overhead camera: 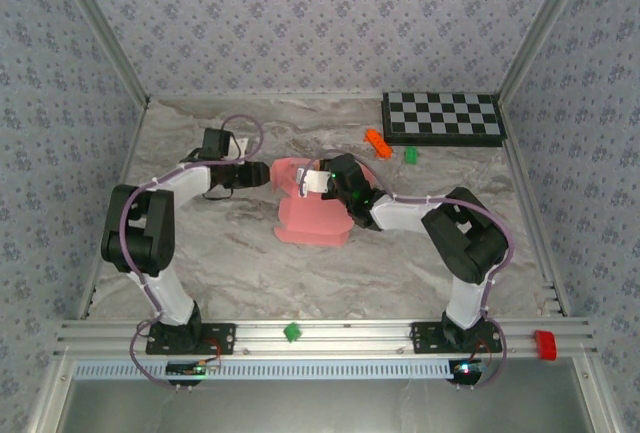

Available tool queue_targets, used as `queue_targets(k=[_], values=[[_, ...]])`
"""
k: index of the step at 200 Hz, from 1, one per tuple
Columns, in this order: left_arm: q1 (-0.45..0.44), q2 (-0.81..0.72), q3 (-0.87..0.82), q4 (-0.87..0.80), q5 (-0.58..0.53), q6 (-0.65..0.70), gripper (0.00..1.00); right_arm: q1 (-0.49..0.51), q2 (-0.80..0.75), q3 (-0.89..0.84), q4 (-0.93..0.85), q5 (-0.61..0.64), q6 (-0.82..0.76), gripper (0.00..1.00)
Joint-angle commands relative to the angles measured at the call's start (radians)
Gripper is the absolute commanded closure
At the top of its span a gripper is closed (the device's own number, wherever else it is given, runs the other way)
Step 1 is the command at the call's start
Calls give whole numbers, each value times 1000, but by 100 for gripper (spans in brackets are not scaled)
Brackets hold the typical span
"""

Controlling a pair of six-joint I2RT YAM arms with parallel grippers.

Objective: Fold the paper box

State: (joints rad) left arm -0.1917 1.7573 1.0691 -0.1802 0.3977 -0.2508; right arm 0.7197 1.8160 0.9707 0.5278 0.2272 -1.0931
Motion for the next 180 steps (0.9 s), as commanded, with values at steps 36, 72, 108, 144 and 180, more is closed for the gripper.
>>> queue_targets(k=[36,72,108,144,180], values=[[-1,4,24,-4,110,52,44,12,19,-20,43,13,-26,100],[-2,3,15,10,168,64,46,17,23,-24,53,27,-36,100],[-2,23,22,18,211,62,52,22,27,-30,60,34,-38,100],[-13,37,25,27,234,58,53,26,31,-31,64,44,-41,100],[-32,51,32,31,248,61,54,26,38,-31,72,53,-46,100]])
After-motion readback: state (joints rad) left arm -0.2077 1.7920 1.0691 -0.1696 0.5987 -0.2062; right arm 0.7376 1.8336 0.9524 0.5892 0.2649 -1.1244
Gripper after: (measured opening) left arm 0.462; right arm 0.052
